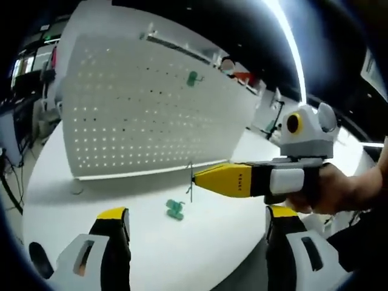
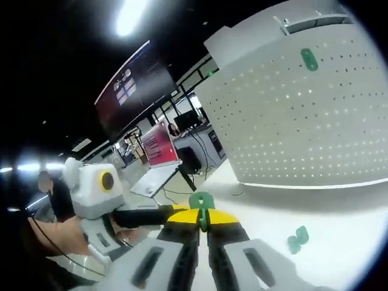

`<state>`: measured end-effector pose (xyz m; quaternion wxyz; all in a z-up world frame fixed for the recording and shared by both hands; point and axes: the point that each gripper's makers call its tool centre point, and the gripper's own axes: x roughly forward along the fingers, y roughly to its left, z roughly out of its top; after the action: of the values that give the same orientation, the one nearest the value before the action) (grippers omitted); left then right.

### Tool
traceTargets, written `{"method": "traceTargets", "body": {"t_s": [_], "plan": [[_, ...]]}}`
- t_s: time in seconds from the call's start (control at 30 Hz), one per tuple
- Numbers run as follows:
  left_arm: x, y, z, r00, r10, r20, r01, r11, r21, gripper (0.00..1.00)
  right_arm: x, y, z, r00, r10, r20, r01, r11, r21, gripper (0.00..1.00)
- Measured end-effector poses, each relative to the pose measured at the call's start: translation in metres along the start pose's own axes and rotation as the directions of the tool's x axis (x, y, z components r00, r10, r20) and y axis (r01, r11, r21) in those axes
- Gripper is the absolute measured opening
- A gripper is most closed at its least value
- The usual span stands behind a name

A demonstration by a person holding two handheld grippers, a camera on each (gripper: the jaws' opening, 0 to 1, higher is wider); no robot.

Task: Insert the hook assembly into the mounting plate slot until the hook locks in place.

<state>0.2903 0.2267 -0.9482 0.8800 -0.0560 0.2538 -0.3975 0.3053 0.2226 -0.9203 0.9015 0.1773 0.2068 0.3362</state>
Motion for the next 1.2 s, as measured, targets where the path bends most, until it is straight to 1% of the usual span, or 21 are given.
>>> {"method": "traceTargets", "body": {"t_s": [0.03, 0.1, 0.17, 0.3, 0.43, 0.53, 0.57, 0.63, 0.67, 0.73, 0.77, 0.83, 0.9, 0.93, 0.97, 1.03, 1.1, 1.17, 1.2], "plan": [[0.0, -0.001, 0.001, 1.0, -0.009, 0.001, 0.009, 1.0, -0.006, 0.98, -0.001, -0.001, 0.002, 1.0, -0.006, 0.008, 0.006, 1.0, 0.02, 0.0], [-0.001, -0.002, 0.002, 1.0, -0.016, 0.006, 0.016, 1.0, -0.019, 0.98, -0.002, -0.002, 0.004, 1.0, -0.012, 0.022, 0.012, 1.0, 0.026, 0.0], [-0.001, -0.003, 0.002, 1.0, -0.02, 0.008, 0.02, 0.999, -0.028, 0.99, -0.003, -0.005, 0.005, 0.999, -0.033, 0.028, 0.033, 0.999, 0.001, 0.0], [-0.002, -0.006, 0.003, 0.999, -0.032, 0.012, 0.032, 0.999, -0.04, 1.0, -0.003, -0.007, 0.01, 0.998, -0.052, 0.047, 0.053, 0.998, -0.039, 0.0], [0.0, -0.006, -0.001, 1.0, -0.025, -0.005, 0.025, 0.999, -0.043, 1.0, -0.004, -0.013, 0.017, 0.993, -0.081, 0.08, 0.082, 0.997, -0.01, 0.0], [0.001, -0.008, -0.001, 1.0, -0.03, -0.006, 0.03, 0.998, -0.046, 1.0, -0.008, -0.016, 0.024, 0.988, -0.111, 0.111, 0.115, 0.993, -0.034, 0.0], [0.001, -0.009, -0.001, 0.999, -0.032, -0.007, 0.032, 0.999, -0.044, 1.0, -0.01, -0.019, 0.029, 0.983, -0.127, 0.134, 0.136, 0.989, -0.053, 0.0], [0.002, -0.01, -0.001, 0.999, -0.035, -0.009, 0.034, 0.999, -0.042, 1.0, -0.012, -0.023, 0.035, 0.976, -0.15, 0.155, 0.164, 0.983, -0.08, 0.0], [0.002, -0.011, -0.001, 0.999, -0.038, -0.006, 0.037, 0.998, -0.041, 1.0, -0.014, -0.027, 0.041, 0.969, -0.167, 0.18, 0.184, 0.979, -0.084, 0.0], [0.002, -0.012, 0.0, 0.999, -0.038, -0.005, 0.038, 0.998, -0.043, 1.0, -0.015, -0.031, 0.047, 0.963, -0.184, 0.199, 0.204, 0.976, -0.081, 0.0], [0.004, -0.009, -0.003, 1.0, -0.027, -0.016, 0.026, 0.999, -0.043, 1.0, -0.017, -0.037, 0.053, 0.952, -0.209, 0.223, 0.232, 0.969, -0.083, 0.0], [0.004, -0.003, -0.009, 0.999, 0.002, -0.047, -0.004, 0.999, -0.033, 1.0, -0.018, -0.043, 0.061, 0.944, -0.225, 0.241, 0.253, 0.963, -0.092, 0.0], [0.003, 0.0, -0.011, 0.999, 0.005, -0.048, -0.007, 0.999, -0.034, 1.0, -0.02, -0.049, 0.069, 0.935, -0.24, 0.263, 0.271, 0.959, -0.088, 0.0], [0.002, 0.001, -0.01, 0.999, 0.006, -0.045, -0.008, 0.999, -0.039, 1.0, -0.021, -0.052, 0.073, 0.928, -0.247, 0.279, 0.279, 0.957, -0.078, 0.0], [0.002, 0.002, -0.01, 0.999, 0.006, -0.042, -0.008, 0.999, -0.043, 1.0, -0.023, -0.056, 0.08, 0.917, -0.258, 0.303, 0.292, 0.954, -0.072, 0.0], [0.001, 0.002, -0.009, 0.999, 0.009, -0.04, -0.011, 0.999, -0.045, 1.0, -0.026, -0.063, 0.087, 0.907, -0.273, 0.32, 0.312, 0.947, -0.076, 0.0], [0.001, 0.003, -0.01, 0.999, 0.01, -0.04, -0.012, 0.999, -0.047, 1.0, -0.026, -0.07, 0.092, 0.902, -0.284, 0.327, 0.325, 0.943, -0.078, 0.0], [0.002, 0.004, -0.01, 0.999, 0.01, -0.042, -0.012, 0.999, -0.051, 0.99, -0.027, -0.078, 0.099, 0.892, -0.302, 0.336, 0.346, 0.935, -0.076, 0.0], [0.002, 0.004, -0.01, 0.999, 0.011, -0.042, -0.013, 0.998, -0.053, 1.0, -0.028, -0.083, 0.103, 0.884, -0.314, 0.346, 0.359, 0.93, -0.074, 0.0]]}}
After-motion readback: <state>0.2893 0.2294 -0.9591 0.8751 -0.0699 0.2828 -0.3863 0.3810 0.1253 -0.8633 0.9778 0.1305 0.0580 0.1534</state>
